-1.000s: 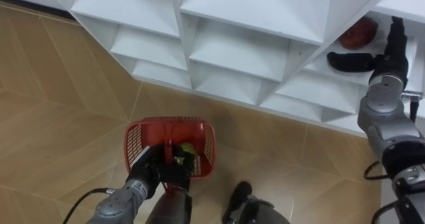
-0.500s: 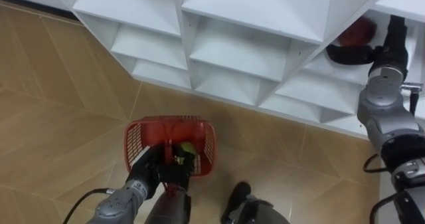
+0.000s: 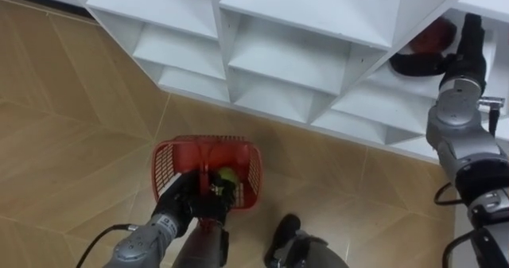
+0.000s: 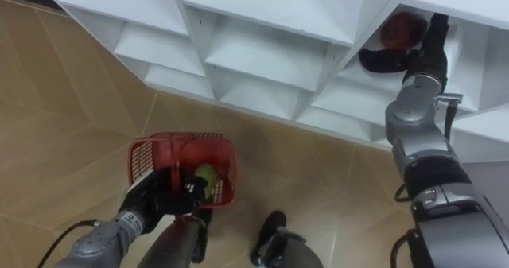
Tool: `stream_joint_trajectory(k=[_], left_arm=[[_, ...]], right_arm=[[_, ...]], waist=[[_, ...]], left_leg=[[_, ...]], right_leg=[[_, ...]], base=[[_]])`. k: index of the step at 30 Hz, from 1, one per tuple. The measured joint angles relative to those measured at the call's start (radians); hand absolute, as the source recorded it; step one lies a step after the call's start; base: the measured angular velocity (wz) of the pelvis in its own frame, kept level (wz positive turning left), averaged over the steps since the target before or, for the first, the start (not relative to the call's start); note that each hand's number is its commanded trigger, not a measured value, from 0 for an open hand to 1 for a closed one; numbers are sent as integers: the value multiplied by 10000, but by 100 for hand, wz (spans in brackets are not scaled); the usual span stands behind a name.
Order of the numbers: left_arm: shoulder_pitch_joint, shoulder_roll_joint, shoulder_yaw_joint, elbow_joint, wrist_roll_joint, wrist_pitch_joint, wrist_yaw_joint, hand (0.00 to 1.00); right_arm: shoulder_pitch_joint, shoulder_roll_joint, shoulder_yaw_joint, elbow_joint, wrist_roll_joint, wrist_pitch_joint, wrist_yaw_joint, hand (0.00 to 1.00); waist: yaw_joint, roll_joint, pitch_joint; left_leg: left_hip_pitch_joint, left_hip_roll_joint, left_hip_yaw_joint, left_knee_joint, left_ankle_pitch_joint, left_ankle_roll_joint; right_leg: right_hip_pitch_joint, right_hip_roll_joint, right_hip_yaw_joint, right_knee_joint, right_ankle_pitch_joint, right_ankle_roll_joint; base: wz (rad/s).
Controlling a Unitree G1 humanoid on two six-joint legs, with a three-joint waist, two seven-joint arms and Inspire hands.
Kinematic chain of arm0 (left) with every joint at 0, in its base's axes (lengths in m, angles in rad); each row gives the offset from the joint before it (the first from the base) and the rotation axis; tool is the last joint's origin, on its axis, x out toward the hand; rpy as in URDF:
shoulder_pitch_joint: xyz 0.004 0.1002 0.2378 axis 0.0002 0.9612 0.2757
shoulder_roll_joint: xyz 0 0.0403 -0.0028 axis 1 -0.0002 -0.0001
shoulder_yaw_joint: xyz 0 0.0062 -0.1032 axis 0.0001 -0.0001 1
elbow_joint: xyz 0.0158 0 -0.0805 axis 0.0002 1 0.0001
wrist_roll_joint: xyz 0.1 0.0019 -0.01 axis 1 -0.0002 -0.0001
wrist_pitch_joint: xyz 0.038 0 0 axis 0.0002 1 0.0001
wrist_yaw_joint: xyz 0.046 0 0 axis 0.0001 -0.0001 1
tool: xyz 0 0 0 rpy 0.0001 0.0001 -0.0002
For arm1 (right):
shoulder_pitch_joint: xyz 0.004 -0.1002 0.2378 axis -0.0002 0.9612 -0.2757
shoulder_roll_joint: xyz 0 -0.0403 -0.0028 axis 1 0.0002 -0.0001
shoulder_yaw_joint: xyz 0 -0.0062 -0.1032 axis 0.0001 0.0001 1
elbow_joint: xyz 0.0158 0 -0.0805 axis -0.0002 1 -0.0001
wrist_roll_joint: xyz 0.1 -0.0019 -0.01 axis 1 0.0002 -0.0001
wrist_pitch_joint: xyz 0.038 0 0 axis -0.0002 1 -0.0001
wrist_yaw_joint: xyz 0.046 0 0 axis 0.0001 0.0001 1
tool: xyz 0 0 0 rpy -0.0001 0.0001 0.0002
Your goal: Collect fruits from the closet
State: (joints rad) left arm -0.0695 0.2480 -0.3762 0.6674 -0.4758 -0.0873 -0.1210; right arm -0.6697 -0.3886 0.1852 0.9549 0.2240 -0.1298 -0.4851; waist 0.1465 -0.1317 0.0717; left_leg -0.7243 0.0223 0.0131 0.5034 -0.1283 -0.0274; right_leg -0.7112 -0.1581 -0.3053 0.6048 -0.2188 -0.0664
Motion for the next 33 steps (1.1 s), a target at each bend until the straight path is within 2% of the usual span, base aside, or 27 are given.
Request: stream_joint_trajectory(k=[10,11,12,13,14,19,33], left_arm=[[13,-1,-7,-43,-15,11,-13,100],[13,-1,-8,-47,-15,12,-13,100],[13,-1,-7,-57,-15,17,-13,100],[13,-2,-11,-70,-15,27,-13,100],[13,-1,-13,-79,-15,33,-13,100],[3,-7,-15,-189,-14,156,-11,100],[1,-10,-78,-295,-20,176,-4,100]], right_arm=[[2,6,2,2,10,3,-38,0],[2,6,3,2,10,3,-38,19],[2,6,3,3,11,3,-38,62],[2,6,3,6,10,3,-38,78],[2,6,3,6,10,3,-38,100],[21,6,18,66,17,9,-79,100],[24,-11,278,63,13,32,-376,100]], waist=[[22,3,-1],[26,4,-1],[37,4,-1],[47,7,-2],[48,9,-3],[121,26,-9],[299,74,-20]], left_leg=[[-38,11,-14,67,2,1],[-41,11,-15,69,2,1],[-47,12,-16,73,2,1],[-55,11,-20,76,2,1],[-62,11,-26,79,2,1],[-113,16,-68,132,2,1],[-137,10,-113,132,1,0]], right_leg=[[0,4,-24,10,3,-8],[0,3,-26,10,3,-9],[0,3,-33,10,3,-9],[0,3,-40,9,3,-9],[0,2,-49,9,3,-9],[0,14,-93,8,8,-14],[-1,11,-141,0,10,-19]], base=[[0],[0],[0],[0],[0],[1],[0]])
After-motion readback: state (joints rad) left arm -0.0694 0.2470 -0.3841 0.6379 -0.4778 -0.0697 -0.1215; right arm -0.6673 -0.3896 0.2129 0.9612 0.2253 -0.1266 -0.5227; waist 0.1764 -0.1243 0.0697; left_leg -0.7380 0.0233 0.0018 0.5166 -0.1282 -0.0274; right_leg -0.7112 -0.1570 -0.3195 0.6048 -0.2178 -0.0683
